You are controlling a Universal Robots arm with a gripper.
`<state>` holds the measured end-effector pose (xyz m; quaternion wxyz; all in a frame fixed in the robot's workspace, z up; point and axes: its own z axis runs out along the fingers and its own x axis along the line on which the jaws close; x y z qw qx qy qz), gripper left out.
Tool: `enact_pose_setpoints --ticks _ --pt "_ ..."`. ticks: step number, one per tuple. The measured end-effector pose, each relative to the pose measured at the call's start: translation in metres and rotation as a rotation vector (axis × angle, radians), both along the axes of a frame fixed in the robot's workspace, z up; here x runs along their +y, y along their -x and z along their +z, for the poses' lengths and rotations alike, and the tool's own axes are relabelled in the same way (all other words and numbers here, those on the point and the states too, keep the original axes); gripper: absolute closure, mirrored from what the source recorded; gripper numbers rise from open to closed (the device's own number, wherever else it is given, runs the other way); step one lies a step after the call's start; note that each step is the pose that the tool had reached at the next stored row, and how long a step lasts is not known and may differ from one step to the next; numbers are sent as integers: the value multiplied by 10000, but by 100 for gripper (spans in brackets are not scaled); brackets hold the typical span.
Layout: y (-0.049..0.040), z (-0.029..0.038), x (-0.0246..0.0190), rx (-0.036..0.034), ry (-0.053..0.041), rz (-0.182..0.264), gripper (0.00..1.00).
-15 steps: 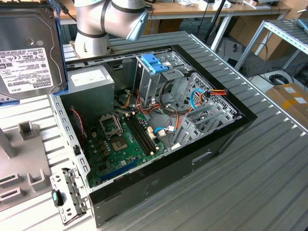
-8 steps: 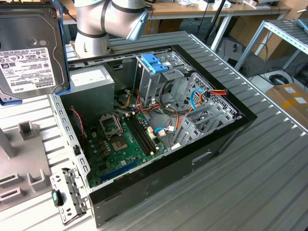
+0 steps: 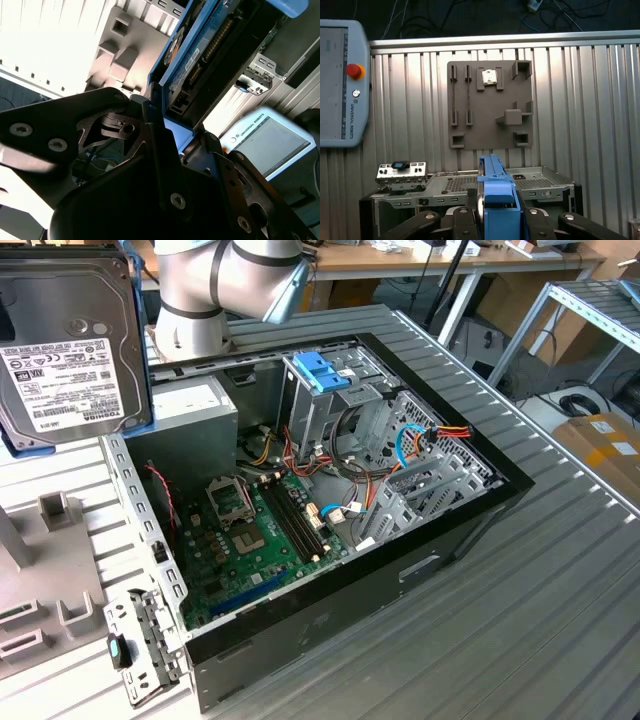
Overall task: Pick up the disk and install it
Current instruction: 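Pick up the disk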
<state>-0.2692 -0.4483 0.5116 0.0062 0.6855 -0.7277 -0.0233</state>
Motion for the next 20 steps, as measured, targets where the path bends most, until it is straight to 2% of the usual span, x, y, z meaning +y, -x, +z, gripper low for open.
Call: enact_pose_setpoints --ticks 20 --pt "-169 -12 0 -1 7 0 63"
